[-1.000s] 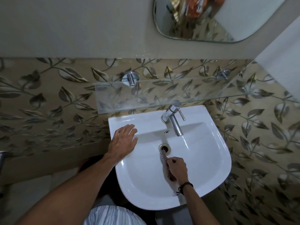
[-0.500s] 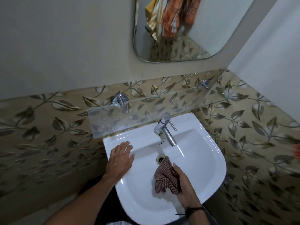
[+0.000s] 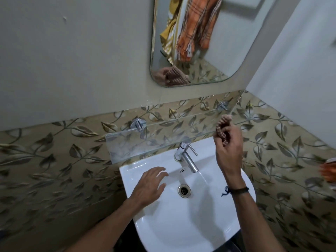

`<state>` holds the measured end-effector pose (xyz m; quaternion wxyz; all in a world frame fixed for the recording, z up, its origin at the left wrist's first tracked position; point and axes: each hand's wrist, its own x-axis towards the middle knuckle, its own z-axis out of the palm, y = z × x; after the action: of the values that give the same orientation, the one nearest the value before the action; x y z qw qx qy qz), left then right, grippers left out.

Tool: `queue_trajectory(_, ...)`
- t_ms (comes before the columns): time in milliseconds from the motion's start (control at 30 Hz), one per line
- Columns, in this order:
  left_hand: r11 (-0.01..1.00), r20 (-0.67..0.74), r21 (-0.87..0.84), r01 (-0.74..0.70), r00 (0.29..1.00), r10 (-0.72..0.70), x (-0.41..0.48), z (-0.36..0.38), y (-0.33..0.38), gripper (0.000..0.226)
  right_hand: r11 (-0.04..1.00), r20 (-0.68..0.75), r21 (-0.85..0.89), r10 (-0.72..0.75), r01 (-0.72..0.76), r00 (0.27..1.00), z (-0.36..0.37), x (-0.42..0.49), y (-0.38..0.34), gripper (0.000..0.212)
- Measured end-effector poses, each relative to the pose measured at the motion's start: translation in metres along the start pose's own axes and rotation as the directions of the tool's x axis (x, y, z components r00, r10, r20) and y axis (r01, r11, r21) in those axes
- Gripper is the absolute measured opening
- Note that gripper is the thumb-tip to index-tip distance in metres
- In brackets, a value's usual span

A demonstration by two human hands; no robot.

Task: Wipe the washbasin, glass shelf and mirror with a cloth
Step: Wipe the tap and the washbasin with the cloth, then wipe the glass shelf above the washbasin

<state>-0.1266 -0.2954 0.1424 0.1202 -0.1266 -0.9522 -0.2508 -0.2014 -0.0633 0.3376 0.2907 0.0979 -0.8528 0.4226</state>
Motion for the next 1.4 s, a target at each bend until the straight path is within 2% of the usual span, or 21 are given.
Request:
queue_trajectory(67, 0.994, -0.063, -0.014, -0.105, 0.993, 0.104, 0.017, -0.016, 0.024, 0.024, 0.989, 0.094, -0.125, -0.065, 0.077, 0.993, 0.022, 0.020, 0.007, 0.013)
queue_trajectory(167, 0.972, -0.158, -0.023, -0.233, 0.961, 0.227, 0.040, -0.045, 0.057, 0.016, 0.977, 0.293, -0.175, -0.064, 0.120, 0.954, 0.052, 0.027, 0.019, 0.009)
queue_trajectory(233, 0.955, -0.230, 0.002, -0.298, 0.929, 0.290, 0.050, -0.065, 0.076, 0.013, 0.977, 0.343, -0.148, -0.096, 0.155, 0.934, 0.060, 0.023, 0.025, 0.007)
queue_trajectory(333, 0.936, -0.354, 0.050, -0.349, 0.870, 0.343, 0.059, -0.095, 0.098, 0.012, 0.990, 0.363, -0.035, -0.112, 0.133, 0.925, 0.054, 0.022, 0.027, 0.025)
queue_trajectory(400, 0.937, -0.402, 0.089, -0.339, 0.848, 0.345, 0.067, -0.114, 0.107, 0.014, 0.993, 0.373, -0.028, -0.098, 0.117, 0.923, 0.046, 0.030, 0.029, 0.032)
queue_trajectory(467, 0.951, -0.412, 0.115, -0.287, 0.858, 0.308, 0.078, -0.133, 0.107, 0.020, 0.982, 0.396, -0.099, -0.109, 0.160, 0.912, 0.041, 0.042, 0.031, 0.033)
queue_trajectory(600, 0.990, -0.212, 0.092, -0.107, 0.969, 0.124, 0.101, -0.164, 0.080, 0.041, 0.865, 0.501, -0.305, -0.211, 0.399, 0.839, 0.056, 0.046, 0.032, 0.047)
queue_trajectory(700, 0.992, -0.095, 0.061, -0.107, 0.989, 0.113, 0.112, -0.174, 0.057, 0.043, 0.855, 0.385, -0.311, -0.287, 0.416, 0.877, 0.082, 0.021, 0.025, 0.042)
queue_trajectory(800, 0.988, -0.113, 0.064, -0.140, 0.983, 0.147, 0.122, -0.174, 0.047, 0.039, 0.854, 0.245, -0.297, -0.363, 0.426, 0.899, 0.105, -0.005, 0.009, 0.036)
queue_trajectory(900, 0.979, -0.110, 0.115, -0.171, 0.977, 0.184, 0.129, -0.171, 0.041, 0.040, 0.817, 0.163, -0.259, -0.490, 0.516, 0.857, 0.111, -0.006, 0.009, 0.033)
queue_trajectory(1000, 0.965, -0.047, 0.171, -0.198, 0.977, 0.208, 0.132, -0.169, 0.036, 0.045, 0.766, 0.131, -0.240, -0.583, 0.596, 0.802, 0.105, 0.014, 0.030, 0.036)
queue_trajectory(1100, 0.961, 0.053, 0.198, -0.195, 0.981, 0.188, 0.136, -0.171, 0.033, 0.054, 0.817, 0.139, -0.237, -0.507, 0.526, 0.851, 0.092, 0.035, 0.056, 0.039)
queue_trajectory(1167, 0.958, 0.101, 0.189, -0.214, 0.975, 0.198, 0.138, -0.171, 0.033, 0.058, 0.881, 0.191, -0.244, -0.365, 0.404, 0.911, 0.076, 0.053, 0.074, 0.042)
queue_trajectory(1233, 0.962, 0.117, 0.168, -0.214, 0.974, 0.196, 0.140, -0.169, 0.031, 0.060, 0.924, 0.282, -0.281, -0.180, 0.261, 0.942, 0.056, 0.072, 0.086, 0.049)
queue_trajectory(1333, 0.971, 0.118, 0.138, -0.197, 0.976, 0.182, 0.141, -0.164, 0.029, 0.061, 0.902, 0.413, -0.413, 0.058, 0.130, 0.909, 0.042, 0.092, 0.088, 0.058)
queue_trajectory(1400, 0.972, 0.125, 0.134, -0.195, 0.976, 0.179, 0.142, -0.161, 0.030, 0.061, 0.866, 0.432, -0.488, 0.127, 0.113, 0.893, 0.047, 0.087, 0.077, 0.062)
